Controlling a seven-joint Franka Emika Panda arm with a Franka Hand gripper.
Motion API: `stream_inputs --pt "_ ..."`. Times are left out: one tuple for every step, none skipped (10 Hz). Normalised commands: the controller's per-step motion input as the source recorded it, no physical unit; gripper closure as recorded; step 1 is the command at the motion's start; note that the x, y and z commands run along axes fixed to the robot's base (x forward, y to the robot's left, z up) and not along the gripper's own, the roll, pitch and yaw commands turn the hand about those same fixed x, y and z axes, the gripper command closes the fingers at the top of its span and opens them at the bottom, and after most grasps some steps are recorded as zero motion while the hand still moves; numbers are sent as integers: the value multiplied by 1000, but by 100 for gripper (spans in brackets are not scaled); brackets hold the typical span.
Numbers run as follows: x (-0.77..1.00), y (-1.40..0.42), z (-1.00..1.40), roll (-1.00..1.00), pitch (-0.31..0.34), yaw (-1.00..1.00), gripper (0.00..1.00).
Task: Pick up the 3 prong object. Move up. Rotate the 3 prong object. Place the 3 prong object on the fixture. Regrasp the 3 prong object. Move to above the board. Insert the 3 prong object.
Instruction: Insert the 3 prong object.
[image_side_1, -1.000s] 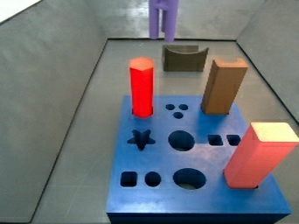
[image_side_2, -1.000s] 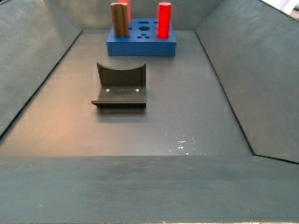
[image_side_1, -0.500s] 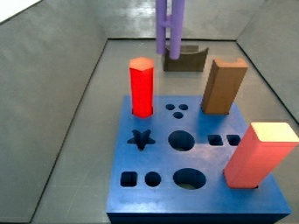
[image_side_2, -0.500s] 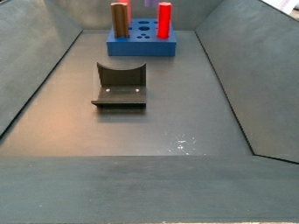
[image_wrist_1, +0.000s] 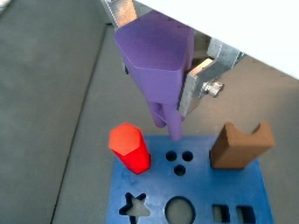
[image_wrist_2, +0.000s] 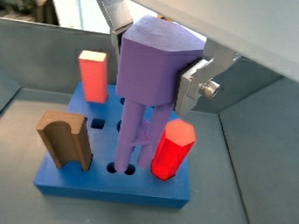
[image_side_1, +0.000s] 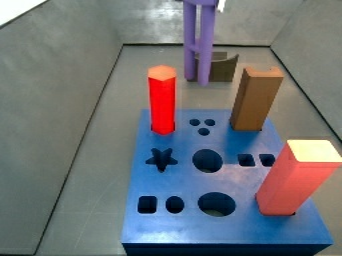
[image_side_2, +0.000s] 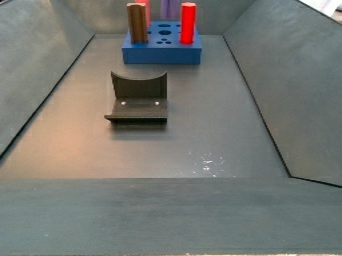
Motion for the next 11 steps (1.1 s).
stream_inputs --pt "100 0 -254 -284 40 -583 100" --pt "146 0 -249 -237 37 -557 100" --pt "74 0 -317 -224 0 -511 100" --pt "43 0 -377 -244 0 -589 100" --pt "83 0 -306 -240 24 -480 100" --pt "60 -60 -329 -114 44 -400 100" --pt "166 -106 -271 -67 83 -243 100" --pt "246 -80 -186 -66 19 -23 100" --pt "243 -74 -100 -87 0 0 100" --pt "246 -23 -60 -76 0 0 100" --pt "51 -20 -157 -46 -1 0 100"
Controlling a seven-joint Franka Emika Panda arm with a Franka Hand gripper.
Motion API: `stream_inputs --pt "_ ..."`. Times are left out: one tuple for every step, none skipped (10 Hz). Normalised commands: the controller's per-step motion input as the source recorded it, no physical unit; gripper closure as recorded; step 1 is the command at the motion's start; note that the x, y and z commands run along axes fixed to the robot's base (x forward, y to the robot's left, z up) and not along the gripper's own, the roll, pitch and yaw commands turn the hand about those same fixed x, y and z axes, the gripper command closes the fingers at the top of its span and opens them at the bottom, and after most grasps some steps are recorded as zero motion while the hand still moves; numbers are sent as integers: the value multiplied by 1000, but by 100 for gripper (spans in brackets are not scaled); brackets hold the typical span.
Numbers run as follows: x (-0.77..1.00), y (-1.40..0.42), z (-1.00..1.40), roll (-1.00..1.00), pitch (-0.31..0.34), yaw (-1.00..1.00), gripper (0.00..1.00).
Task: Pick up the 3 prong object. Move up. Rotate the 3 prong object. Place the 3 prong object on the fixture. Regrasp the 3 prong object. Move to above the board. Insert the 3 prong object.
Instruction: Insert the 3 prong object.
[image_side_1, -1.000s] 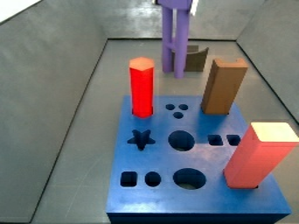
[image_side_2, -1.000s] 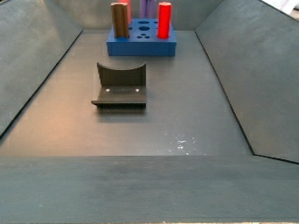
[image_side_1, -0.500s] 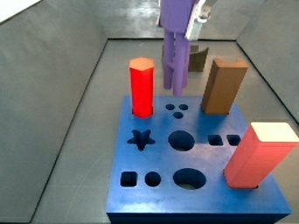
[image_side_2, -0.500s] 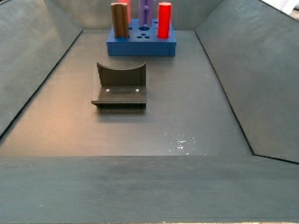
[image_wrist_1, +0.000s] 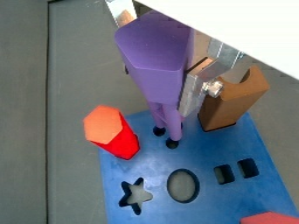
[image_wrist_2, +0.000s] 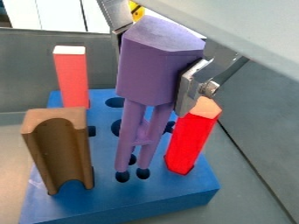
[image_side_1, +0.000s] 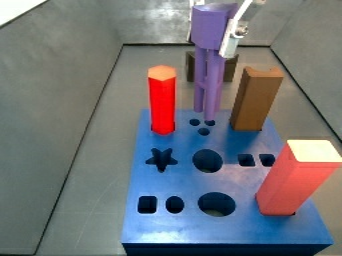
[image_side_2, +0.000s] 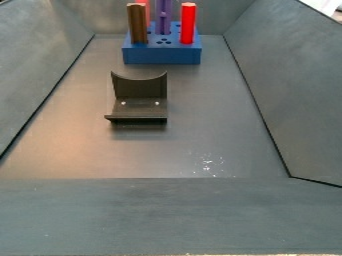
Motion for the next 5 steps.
stream_inputs --pt "0 0 -271 -27 0 0 100" --pt "-11 0 -300 -20 0 0 100" --pt "0 0 -129 -26 0 0 100" --pt "0 0 -60 -1 0 0 100" --pt "0 0 -86 -1 0 0 100"
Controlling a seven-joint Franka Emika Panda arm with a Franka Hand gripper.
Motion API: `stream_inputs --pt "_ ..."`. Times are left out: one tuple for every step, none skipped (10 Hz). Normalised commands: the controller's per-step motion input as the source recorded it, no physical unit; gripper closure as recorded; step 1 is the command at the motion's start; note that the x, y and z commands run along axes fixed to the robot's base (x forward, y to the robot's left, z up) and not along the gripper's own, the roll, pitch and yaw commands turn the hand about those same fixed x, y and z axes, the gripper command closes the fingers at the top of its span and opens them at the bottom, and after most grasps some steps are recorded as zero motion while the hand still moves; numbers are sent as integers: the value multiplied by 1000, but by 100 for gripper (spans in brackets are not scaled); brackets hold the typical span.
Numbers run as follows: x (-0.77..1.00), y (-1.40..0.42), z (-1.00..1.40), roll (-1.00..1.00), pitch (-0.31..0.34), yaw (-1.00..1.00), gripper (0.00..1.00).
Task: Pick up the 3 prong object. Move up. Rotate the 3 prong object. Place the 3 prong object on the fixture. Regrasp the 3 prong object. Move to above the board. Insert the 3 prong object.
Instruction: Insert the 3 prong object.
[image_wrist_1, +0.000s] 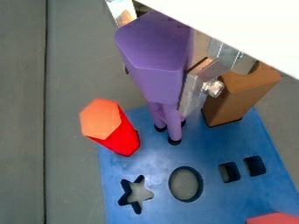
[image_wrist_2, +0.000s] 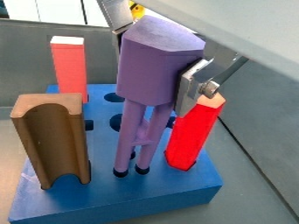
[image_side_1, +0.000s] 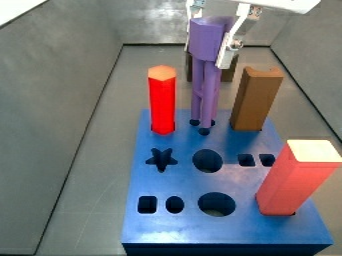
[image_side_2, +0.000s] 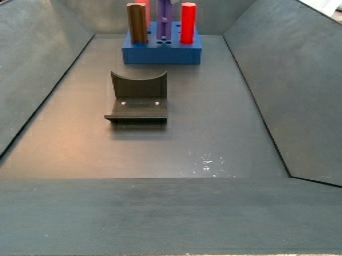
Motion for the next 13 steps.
stream_inputs --pt "0 0 -120 0 0 0 100" --pt "3 -3 -189 0 0 0 100" --pt "46 -40 -177 0 0 0 100" --pt "111 -54 -211 0 0 0 100" --pt "43 -63 -223 -20 -1 0 100" --pt "69 0 -226 -11 0 0 100" --pt "17 0 -354 0 0 0 100" --pt "23 0 -471 11 6 0 100" --pt "0 -40 -474 21 0 26 100" --pt "0 -46 -594 27 0 0 100" --pt "0 -40 -617 33 0 3 100" --pt "0 -69 -611 31 0 0 100" --pt "163 -14 -597 69 0 0 100"
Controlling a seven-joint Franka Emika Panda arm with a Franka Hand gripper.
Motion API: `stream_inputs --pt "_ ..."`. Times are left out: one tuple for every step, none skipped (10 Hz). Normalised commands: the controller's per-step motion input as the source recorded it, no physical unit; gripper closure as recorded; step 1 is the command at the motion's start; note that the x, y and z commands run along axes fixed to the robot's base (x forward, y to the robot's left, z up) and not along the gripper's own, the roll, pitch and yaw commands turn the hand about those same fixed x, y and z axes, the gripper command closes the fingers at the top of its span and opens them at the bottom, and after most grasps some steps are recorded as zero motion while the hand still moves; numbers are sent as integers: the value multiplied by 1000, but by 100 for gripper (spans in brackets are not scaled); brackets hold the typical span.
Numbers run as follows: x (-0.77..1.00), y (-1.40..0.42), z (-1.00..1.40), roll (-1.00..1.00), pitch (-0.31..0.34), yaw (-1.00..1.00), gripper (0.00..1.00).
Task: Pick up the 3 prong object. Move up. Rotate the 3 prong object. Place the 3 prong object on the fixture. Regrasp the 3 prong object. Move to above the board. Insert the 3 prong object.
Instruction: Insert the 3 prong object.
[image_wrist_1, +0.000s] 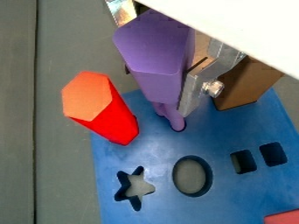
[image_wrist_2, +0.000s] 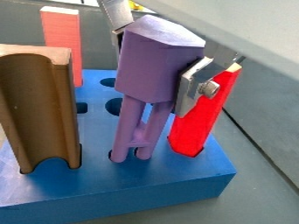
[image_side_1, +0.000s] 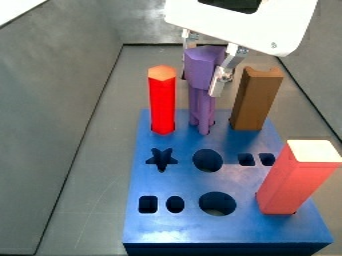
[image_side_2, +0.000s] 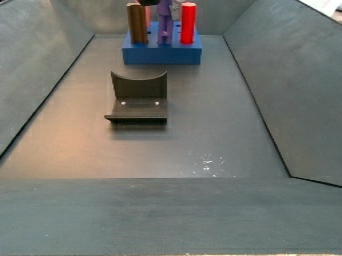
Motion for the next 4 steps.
stream_inputs --pt "11 -117 -491 16 0 0 100" --pt "0 -29 -797 64 -51 -109 100" --pt "0 0 0 -4 0 0 100" --pt "0 0 0 0 0 0 100"
